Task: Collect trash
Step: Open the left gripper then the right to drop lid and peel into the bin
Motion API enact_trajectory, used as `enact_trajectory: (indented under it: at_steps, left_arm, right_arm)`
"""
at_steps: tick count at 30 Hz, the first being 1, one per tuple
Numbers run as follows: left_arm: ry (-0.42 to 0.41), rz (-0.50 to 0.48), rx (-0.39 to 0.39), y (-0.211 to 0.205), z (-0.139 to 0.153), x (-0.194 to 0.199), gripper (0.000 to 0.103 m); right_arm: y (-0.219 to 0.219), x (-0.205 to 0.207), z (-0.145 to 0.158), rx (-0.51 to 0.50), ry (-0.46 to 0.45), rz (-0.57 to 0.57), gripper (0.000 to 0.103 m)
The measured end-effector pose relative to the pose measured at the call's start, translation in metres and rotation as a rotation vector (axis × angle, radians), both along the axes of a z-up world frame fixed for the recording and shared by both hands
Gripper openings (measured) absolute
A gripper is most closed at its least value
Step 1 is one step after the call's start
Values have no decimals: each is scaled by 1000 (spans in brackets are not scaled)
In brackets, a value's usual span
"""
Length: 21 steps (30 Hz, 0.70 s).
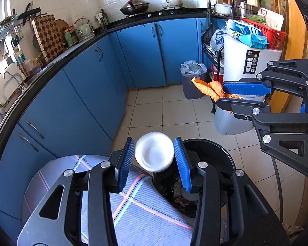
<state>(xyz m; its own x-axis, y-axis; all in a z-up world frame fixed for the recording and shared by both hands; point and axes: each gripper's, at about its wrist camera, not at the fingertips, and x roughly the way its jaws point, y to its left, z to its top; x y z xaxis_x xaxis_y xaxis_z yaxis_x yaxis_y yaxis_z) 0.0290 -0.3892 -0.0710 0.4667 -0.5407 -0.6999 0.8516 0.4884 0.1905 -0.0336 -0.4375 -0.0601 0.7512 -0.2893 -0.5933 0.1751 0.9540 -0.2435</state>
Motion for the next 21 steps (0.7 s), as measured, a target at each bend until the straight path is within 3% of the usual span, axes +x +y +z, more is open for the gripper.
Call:
enact_trajectory:
  at_steps: [5,21]
  left_arm:
    - [-3,9,2,-3,-2,4,58]
    - [-32,42,6,2,-1,10,75]
  right_arm:
    - [-6,-1,-4,4,6,-15,18]
    - [-10,2,-8,15,4,-8,18]
